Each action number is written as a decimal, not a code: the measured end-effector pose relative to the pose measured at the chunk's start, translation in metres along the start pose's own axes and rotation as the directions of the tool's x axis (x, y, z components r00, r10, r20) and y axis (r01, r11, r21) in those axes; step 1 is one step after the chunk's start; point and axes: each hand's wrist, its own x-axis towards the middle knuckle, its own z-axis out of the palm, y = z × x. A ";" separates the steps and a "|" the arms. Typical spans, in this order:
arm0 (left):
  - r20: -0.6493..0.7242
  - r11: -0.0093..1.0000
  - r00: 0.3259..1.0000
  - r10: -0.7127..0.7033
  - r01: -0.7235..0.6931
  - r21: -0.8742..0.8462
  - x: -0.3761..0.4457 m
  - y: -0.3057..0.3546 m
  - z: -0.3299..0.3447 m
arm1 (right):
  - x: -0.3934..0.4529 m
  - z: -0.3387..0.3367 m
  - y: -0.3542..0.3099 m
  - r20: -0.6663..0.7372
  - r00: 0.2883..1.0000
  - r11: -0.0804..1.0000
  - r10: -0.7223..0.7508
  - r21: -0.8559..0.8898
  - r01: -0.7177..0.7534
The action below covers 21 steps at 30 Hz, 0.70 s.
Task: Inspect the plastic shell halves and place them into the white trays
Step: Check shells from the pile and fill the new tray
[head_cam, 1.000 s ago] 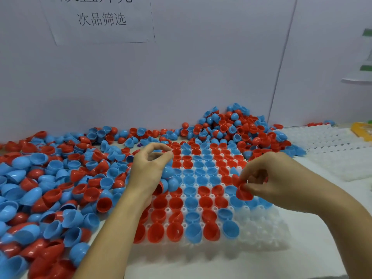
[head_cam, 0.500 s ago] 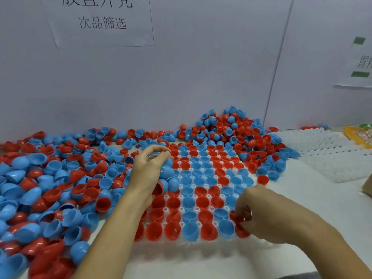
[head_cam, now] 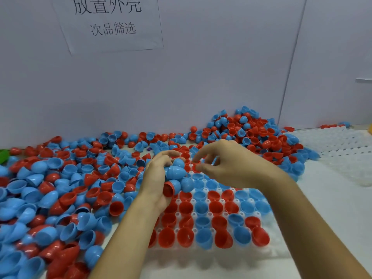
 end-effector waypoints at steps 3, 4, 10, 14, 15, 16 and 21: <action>-0.022 0.997 0.999 -0.035 0.033 -0.068 0.004 0.000 -0.001 | 0.014 0.025 -0.006 -0.059 0.998 0.985 -0.030 0.167 0.040; -0.027 0.993 0.998 -0.053 0.050 -0.102 0.005 0.000 -0.002 | 0.015 0.032 -0.006 -0.080 0.996 0.976 -0.026 0.215 0.042; -0.083 0.965 0.991 -0.100 0.077 -0.253 0.004 0.000 0.000 | 0.008 0.049 0.002 -0.134 0.990 0.927 -0.043 0.365 0.090; -0.056 0.946 0.993 -0.102 0.079 -0.314 -0.001 0.004 0.002 | 0.010 0.055 -0.001 -0.200 0.980 0.913 -0.016 0.396 0.096; -0.045 0.950 0.995 -0.092 0.075 -0.304 -0.002 0.005 0.003 | 0.011 0.056 -0.001 -0.228 0.974 0.906 -0.003 0.412 0.099; -0.033 0.954 0.996 -0.081 0.068 -0.292 -0.002 0.005 0.003 | 0.012 0.057 -0.001 -0.250 0.968 0.897 0.006 0.430 0.106; -0.010 0.950 0.997 -0.074 0.067 -0.306 -0.001 0.005 0.003 | 0.015 0.060 -0.001 -0.305 0.952 0.859 0.026 0.494 0.135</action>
